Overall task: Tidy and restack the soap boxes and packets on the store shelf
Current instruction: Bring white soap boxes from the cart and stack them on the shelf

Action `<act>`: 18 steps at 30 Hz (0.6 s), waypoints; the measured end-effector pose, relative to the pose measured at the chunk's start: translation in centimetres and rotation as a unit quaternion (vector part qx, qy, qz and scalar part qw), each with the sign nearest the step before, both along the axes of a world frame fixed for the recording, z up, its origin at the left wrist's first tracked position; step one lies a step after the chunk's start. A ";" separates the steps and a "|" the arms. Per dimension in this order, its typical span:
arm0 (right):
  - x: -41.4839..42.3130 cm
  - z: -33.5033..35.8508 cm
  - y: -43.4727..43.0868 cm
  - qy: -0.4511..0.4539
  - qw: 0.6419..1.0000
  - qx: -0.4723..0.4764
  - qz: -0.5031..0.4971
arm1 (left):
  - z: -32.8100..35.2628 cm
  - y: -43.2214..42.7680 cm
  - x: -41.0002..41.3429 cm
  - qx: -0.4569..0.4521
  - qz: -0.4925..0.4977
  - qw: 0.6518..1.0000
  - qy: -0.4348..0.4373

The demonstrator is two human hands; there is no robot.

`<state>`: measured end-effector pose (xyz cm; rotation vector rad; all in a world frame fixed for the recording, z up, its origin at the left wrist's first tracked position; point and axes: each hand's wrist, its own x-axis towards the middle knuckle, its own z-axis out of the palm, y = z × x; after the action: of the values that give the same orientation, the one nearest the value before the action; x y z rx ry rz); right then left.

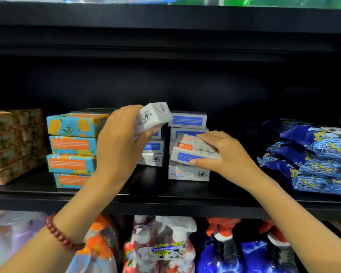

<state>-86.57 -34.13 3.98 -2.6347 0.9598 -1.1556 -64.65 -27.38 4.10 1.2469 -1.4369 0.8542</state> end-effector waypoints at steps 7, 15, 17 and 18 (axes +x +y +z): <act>1.4 -1.3 -1.5 0.052 0.998 0.015 0.023 | -1.1 2.3 0.0 0.016 -0.059 0.998 0.033; 2.2 -2.5 -1.1 0.025 0.997 -0.057 -0.053 | -1.8 2.7 -0.3 0.029 -0.048 0.998 0.016; 2.3 -2.5 -0.9 0.027 0.996 -0.063 -0.063 | -1.9 2.6 -0.4 0.036 -0.038 0.999 0.005; 2.3 -2.6 -0.6 0.027 0.995 -0.068 -0.068 | -1.9 2.5 -0.6 0.040 -0.032 0.999 -0.001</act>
<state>-84.30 -34.76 1.40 -2.7566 1.1237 -1.2261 -65.25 -24.88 2.21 1.2526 -1.5168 0.7625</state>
